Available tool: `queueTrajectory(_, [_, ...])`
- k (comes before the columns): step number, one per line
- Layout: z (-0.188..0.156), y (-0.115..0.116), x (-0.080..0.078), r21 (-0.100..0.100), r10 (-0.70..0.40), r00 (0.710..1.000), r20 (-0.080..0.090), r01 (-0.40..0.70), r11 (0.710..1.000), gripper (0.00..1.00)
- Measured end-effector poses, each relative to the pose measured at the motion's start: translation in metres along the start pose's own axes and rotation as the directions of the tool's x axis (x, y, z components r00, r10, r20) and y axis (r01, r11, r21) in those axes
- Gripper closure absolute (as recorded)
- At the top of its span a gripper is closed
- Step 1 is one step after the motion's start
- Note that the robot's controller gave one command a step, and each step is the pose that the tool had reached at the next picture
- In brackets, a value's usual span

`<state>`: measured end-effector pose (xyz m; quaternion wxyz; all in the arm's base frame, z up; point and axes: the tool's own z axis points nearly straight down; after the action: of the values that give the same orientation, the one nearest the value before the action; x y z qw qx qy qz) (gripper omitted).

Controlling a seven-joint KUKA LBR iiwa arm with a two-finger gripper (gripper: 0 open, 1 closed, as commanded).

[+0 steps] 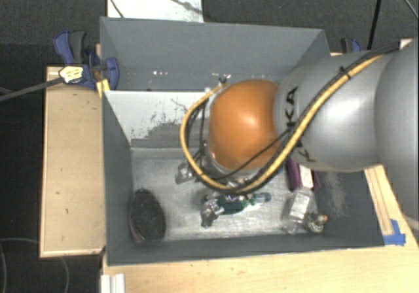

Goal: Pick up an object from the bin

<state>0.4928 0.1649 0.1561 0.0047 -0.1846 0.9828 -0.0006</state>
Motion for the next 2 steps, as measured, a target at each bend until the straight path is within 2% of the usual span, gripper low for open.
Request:
queueTrajectory(1, [0.006, -0.035, -0.047, -0.002, -0.154, 0.988, -0.002, 0.154, 0.988, 0.0])
queueTrajectory(2, [0.076, -0.074, 0.006, -0.008, -0.369, 0.929, -0.011, 0.369, 0.93, 0.0])
